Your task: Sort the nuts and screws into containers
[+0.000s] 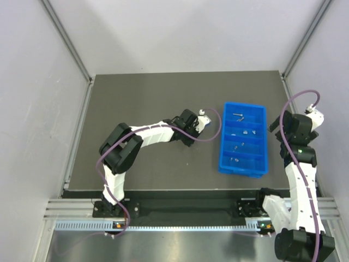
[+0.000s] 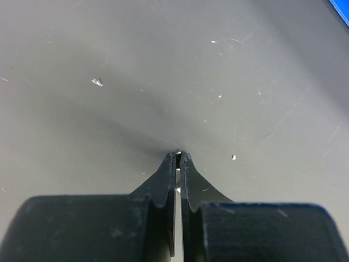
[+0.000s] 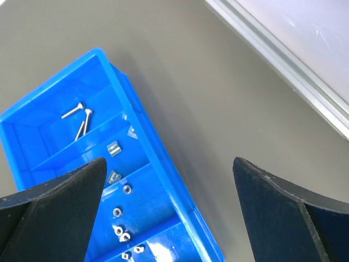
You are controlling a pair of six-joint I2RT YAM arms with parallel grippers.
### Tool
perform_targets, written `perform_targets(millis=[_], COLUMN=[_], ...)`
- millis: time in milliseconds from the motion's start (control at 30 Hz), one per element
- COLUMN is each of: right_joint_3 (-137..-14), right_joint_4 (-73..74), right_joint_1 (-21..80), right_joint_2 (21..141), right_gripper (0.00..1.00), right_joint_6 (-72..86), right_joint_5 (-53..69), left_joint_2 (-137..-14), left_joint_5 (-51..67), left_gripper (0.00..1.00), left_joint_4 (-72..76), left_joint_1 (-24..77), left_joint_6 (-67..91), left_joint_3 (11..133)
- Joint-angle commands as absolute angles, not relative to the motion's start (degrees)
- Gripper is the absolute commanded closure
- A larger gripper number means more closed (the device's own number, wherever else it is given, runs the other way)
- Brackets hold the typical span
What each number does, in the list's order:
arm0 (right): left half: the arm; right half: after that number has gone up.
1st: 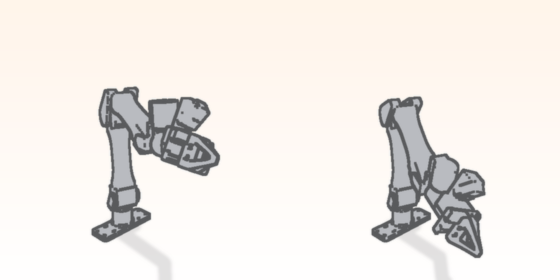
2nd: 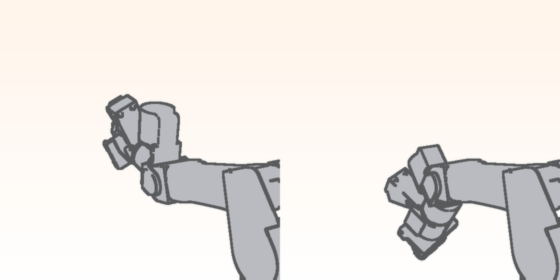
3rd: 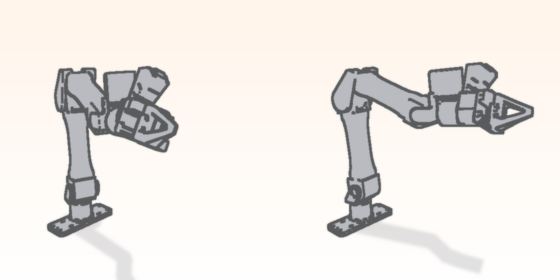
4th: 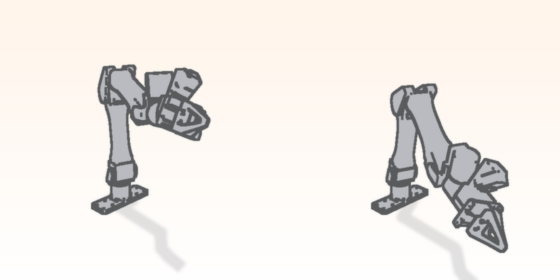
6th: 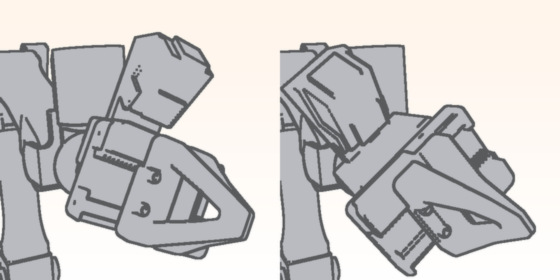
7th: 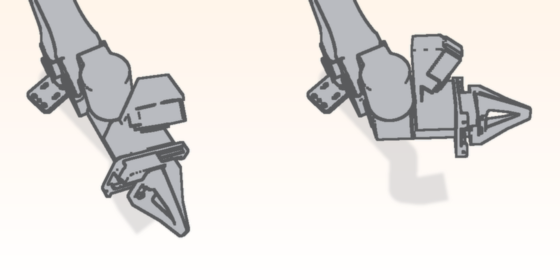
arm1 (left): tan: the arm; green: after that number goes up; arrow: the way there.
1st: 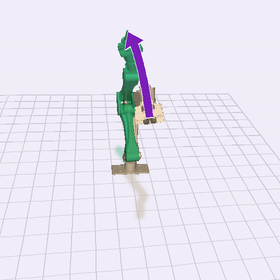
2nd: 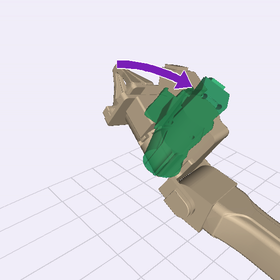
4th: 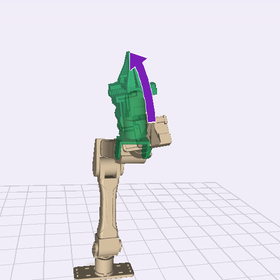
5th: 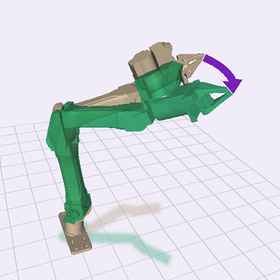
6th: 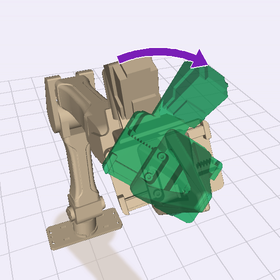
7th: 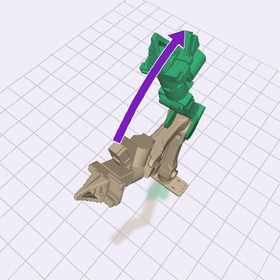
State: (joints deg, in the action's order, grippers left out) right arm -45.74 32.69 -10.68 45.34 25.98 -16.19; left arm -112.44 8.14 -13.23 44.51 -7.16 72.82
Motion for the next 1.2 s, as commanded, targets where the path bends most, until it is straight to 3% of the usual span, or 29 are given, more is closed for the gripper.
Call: perform_targets(millis=[0,233,400,667,967,1067,1100,1133,1167], right_joint_3=[-48.2,-48.2,-48.3,-48.2,-47.4,-46.8,-46.8,-46.8,-46.8], right_joint_4=[32.3,32.5,33.1,35.2,35.2,35.3,35.3,35.3,35.4], right_joint_1=[-10.8,-10.8,-10.7,-10.8,-10.8,-10.8,-10.8,-10.8,-10.8], right_joint_2=[43.9,43.8,43.9,45.0,42.9,42.7,42.8,42.8,42.8], right_gripper=[0.00,0.00,0.00,0.00,0.00,0.00,0.00,0.00,0.00], right_joint_6=[25.5,26.0,26.2,24.3,23.5,23.6,23.7,23.8,23.8], right_joint_5=[-17.8,-16.7,-15.4,-13.2,-13.3,-13.6,-13.9,-13.9,-13.9], left_joint_2=[-111.8,-100.8,-97.6,-105.5,-113.7,-113.9,-113.7,-112.8,-112.2], left_joint_5=[8.9,13.3,19.3,21.4,20.4,20.6,20.0,19.8,19.3], left_gripper=[1.00,1.00,1.00,1.00,0.98,0.80,0.68,0.50,0.40], left_joint_4=[-14.5,-5.4,-1.1,1.2,0.2,-2.6,-3.2,-3.3,-3.4], left_joint_1=[44.4,44.8,49.6,58.9,61.3,61.8,61.9,61.9,61.9], left_joint_6=[-4.8,10.3,11.5,8.5,6.0,4.6,4.4,4.5,4.6], left_joint_3=[72.5,71.1,71.9,79.2,86.4,87.2,87.3,87.2,87.1])
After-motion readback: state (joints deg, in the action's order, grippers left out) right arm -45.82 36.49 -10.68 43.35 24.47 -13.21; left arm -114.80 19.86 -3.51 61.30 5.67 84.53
